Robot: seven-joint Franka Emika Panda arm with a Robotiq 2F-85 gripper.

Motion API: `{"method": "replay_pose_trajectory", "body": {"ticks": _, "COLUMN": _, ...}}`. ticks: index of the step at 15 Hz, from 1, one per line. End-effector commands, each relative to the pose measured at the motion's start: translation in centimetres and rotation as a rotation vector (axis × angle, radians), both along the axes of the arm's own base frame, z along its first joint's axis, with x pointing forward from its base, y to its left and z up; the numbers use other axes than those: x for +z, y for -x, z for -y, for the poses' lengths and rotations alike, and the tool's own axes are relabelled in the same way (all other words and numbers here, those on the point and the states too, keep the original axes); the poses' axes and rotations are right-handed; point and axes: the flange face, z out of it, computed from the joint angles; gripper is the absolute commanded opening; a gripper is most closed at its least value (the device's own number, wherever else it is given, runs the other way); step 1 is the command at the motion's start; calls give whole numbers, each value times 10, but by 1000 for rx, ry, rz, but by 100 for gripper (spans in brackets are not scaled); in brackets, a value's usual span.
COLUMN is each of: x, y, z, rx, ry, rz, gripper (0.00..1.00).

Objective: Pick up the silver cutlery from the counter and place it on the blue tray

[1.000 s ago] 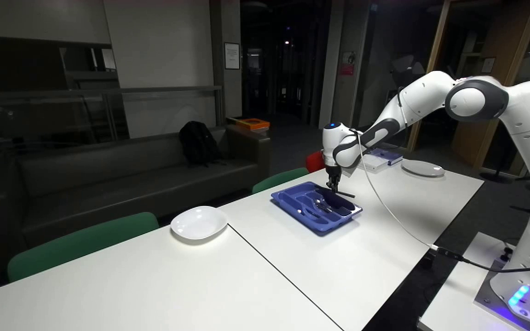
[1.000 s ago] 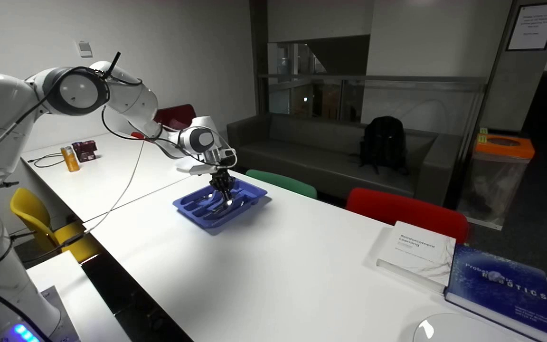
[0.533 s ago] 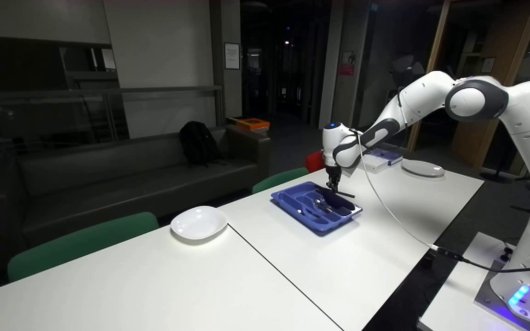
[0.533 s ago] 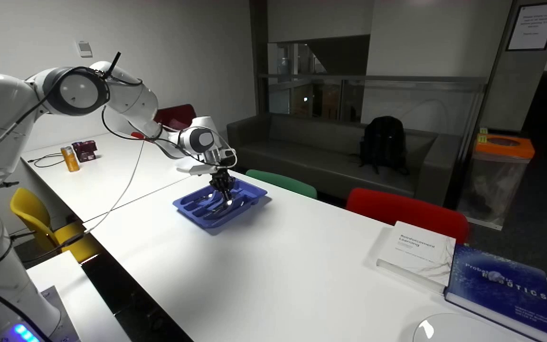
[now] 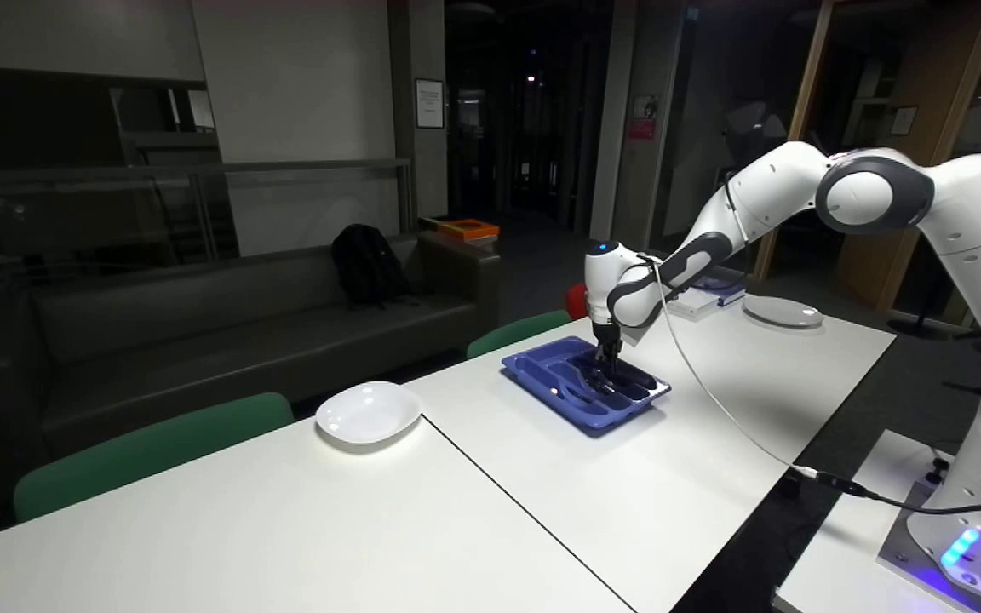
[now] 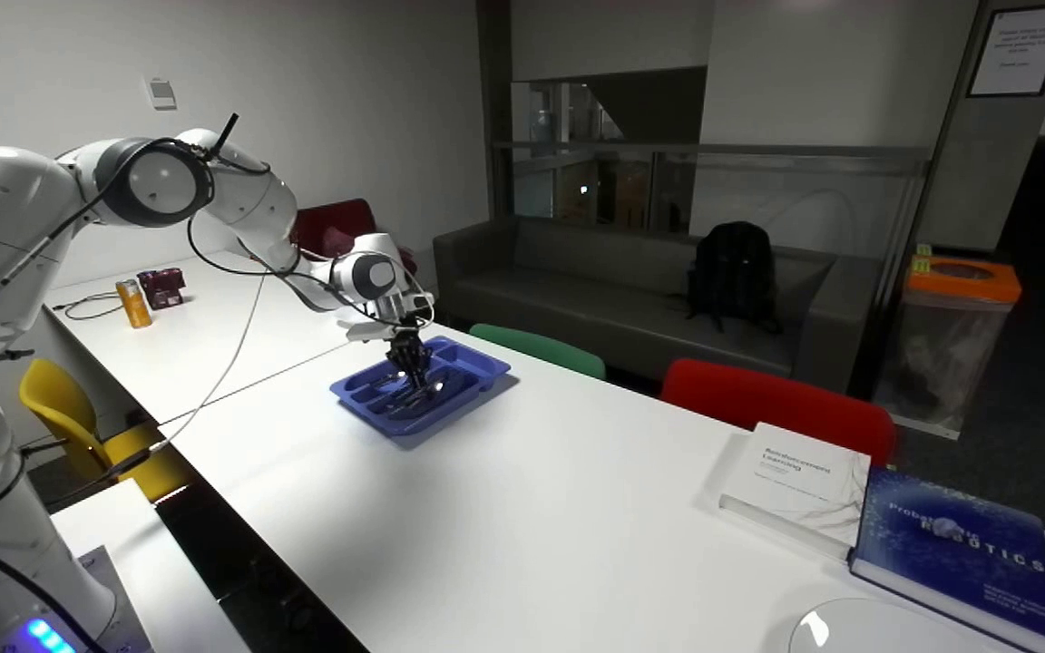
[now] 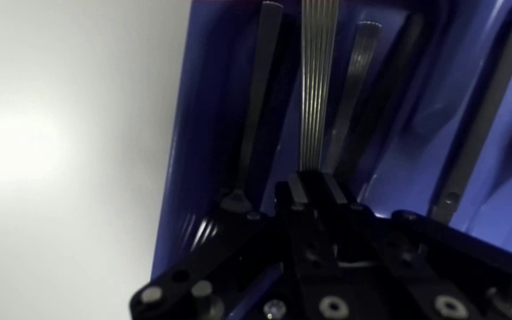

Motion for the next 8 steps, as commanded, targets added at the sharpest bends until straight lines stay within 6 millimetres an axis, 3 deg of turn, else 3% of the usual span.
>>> {"method": "replay_pose_trajectory", "body": {"ticks": 1, "x": 17, "y": -3, "z": -27, "rx": -31, "ry": 30, "rz": 31, "gripper": 3}}
{"method": "replay_pose_trajectory", "body": {"ticks": 8, "x": 41, "y": -5, "z": -52, "rx": -109, "ry": 28, "rz": 96, "gripper": 3}}
